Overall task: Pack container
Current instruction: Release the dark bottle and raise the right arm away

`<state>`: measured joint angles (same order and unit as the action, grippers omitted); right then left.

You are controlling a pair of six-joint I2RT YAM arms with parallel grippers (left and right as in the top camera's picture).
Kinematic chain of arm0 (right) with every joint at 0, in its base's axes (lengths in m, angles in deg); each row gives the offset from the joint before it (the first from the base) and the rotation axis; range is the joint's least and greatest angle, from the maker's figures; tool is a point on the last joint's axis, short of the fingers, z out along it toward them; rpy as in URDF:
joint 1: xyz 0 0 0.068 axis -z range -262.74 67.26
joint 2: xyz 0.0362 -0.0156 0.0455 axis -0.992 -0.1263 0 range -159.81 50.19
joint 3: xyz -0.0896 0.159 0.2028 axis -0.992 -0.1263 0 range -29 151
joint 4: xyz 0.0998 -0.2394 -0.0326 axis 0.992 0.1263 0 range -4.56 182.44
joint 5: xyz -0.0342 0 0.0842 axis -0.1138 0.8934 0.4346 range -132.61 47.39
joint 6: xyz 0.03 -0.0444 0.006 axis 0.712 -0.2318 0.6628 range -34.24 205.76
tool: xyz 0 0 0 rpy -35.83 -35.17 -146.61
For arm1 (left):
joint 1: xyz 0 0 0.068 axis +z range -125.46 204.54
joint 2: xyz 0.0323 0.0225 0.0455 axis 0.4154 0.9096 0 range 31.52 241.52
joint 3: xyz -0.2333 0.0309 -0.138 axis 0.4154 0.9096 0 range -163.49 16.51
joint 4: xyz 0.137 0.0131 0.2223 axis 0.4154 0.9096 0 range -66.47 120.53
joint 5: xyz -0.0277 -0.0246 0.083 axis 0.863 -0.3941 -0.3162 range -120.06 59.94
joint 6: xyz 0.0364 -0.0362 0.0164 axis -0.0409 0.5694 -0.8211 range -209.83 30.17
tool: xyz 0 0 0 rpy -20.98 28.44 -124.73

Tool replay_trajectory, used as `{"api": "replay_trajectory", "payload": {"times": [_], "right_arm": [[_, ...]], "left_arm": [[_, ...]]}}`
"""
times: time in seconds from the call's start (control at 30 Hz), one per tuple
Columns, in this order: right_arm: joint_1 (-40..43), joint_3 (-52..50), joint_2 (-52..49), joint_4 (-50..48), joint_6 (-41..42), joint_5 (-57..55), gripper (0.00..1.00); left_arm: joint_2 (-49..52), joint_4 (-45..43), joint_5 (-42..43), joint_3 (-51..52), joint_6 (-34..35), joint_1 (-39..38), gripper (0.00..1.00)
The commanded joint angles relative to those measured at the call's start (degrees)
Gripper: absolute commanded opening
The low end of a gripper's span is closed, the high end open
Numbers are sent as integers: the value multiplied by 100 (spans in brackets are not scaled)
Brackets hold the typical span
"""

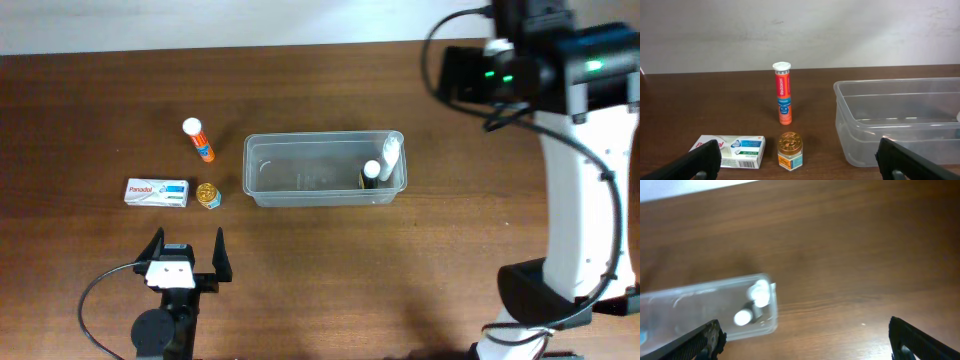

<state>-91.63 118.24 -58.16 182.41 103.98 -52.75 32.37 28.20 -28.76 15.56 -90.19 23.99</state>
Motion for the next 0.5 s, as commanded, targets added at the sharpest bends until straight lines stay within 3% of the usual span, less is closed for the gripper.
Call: {"api": "replay_trajectory", "payload": {"times": [0.0,0.2,0.47], "right_arm": [[658,94,96,37,63,-109,98],[1626,90,96,37,-57,-109,98],[2159,90,96,35,-557,-107,98]], "left_arm": [[-37,-9,-17,44,15,35,100],[-37,-24,-258,44,15,35,100],[-37,-452,-234,35,240,35,100]]}}
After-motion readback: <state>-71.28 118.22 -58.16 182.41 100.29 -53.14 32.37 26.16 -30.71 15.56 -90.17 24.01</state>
